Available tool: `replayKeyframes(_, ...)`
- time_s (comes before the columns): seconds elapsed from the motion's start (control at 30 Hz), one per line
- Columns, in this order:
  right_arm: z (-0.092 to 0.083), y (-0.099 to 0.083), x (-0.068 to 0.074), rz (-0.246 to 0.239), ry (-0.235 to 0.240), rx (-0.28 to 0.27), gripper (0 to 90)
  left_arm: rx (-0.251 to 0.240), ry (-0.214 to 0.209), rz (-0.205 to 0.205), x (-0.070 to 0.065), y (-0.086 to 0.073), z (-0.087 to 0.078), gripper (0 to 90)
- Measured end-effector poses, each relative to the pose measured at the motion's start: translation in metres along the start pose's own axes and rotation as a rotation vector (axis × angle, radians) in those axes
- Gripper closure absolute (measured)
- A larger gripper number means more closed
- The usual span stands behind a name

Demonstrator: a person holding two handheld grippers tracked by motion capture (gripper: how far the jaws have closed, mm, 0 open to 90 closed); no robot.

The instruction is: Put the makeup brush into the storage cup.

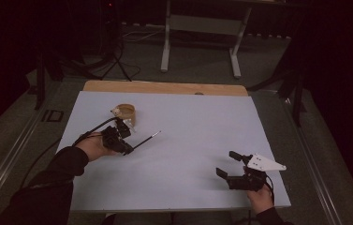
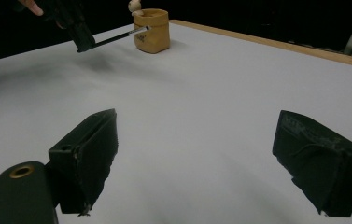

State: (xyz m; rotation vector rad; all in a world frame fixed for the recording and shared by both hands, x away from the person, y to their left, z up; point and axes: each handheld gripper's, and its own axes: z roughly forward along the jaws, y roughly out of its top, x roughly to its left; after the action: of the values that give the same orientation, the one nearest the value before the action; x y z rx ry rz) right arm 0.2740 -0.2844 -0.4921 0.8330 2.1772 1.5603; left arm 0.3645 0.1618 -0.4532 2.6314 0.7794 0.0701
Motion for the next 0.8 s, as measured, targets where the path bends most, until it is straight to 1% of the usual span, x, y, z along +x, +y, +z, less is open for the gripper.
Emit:
replayKeyframes(0.03,0.000,0.000,0.000,0.000,0.000,0.000,13.9,-0.004,-0.020,-0.013,0.000,0.000,0.000,86.0)
replayKeyframes(0.07,0.000,0.000,0.000,0.001,0.002,0.004,13.8,-0.027,-0.003,-0.011,-0.002,0.000,-0.001,86.0)
replayKeyframes(0.13,0.000,0.000,0.000,0.002,0.005,0.008,13.6,-0.036,-0.011,-0.009,-0.004,-0.001,-0.001,86.0)
replayKeyframes(0.17,0.000,0.000,0.000,0.003,0.006,0.008,13.5,-0.061,-0.013,-0.019,-0.006,-0.001,-0.002,86.0)
replayKeyframes(0.2,0.000,0.000,0.000,0.002,0.005,0.010,13.4,-0.073,0.007,-0.011,-0.008,-0.002,-0.002,86.0)
replayKeyframes(0.23,0.000,0.000,0.000,0.002,0.005,0.010,13.4,-0.073,0.007,-0.011,-0.008,-0.002,-0.002,86.0)
replayKeyframes(0.27,0.001,0.000,0.000,0.002,0.006,0.011,13.3,-0.099,0.000,-0.050,-0.008,-0.002,-0.003,86.0)
replayKeyframes(0.3,0.001,0.000,0.000,0.002,0.006,0.011,13.3,-0.099,0.000,-0.050,-0.008,-0.002,-0.003,86.0)
replayKeyframes(0.33,0.001,0.001,0.000,-0.002,0.005,0.015,13.3,-0.115,0.019,-0.048,-0.009,-0.003,-0.003,86.0)
replayKeyframes(0.37,0.001,0.001,0.000,-0.002,0.005,0.015,13.2,-0.126,0.005,-0.058,-0.012,-0.003,-0.002,86.0)
replayKeyframes(0.4,0.001,0.001,0.000,-0.005,0.004,0.015,13.1,-0.137,0.022,-0.053,-0.014,-0.004,-0.002,86.0)
replayKeyframes(0.43,0.001,0.001,0.001,-0.006,0.005,0.016,13.1,-0.137,0.022,-0.053,-0.014,-0.004,-0.002,86.0)
replayKeyframes(0.47,0.001,0.001,0.001,-0.006,0.005,0.016,13.1,-0.137,0.007,-0.053,-0.015,-0.004,-0.001,86.0)
replayKeyframes(0.53,0.001,0.001,0.001,-0.006,0.004,0.018,13.1,-0.161,0.013,-0.063,-0.018,-0.005,0.000,86.0)
replayKeyframes(0.57,0.001,0.001,0.001,-0.006,0.006,0.019,13.1,-0.163,-0.001,-0.064,-0.018,-0.006,0.000,86.0)
replayKeyframes(0.6,0.001,0.001,0.001,-0.004,0.006,0.022,13.1,-0.192,-0.002,-0.077,-0.020,-0.008,0.000,86.0)
replayKeyframes(0.63,0.001,0.001,0.001,-0.004,0.007,0.020,13.1,-0.200,-0.021,-0.084,-0.020,-0.009,0.000,86.0)
replayKeyframes(0.67,0.001,0.001,0.001,-0.004,0.007,0.020,13.1,-0.200,-0.021,-0.084,-0.020,-0.009,0.000,86.0)
replayKeyframes(0.7,0.001,0.001,0.001,-0.003,0.005,0.021,13.1,-0.221,-0.015,-0.099,-0.021,-0.011,-0.001,86.0)
replayKeyframes(0.8,0.001,0.002,0.001,-0.002,0.006,0.022,13.0,-0.249,-0.028,-0.115,-0.024,-0.013,-0.001,86.0)
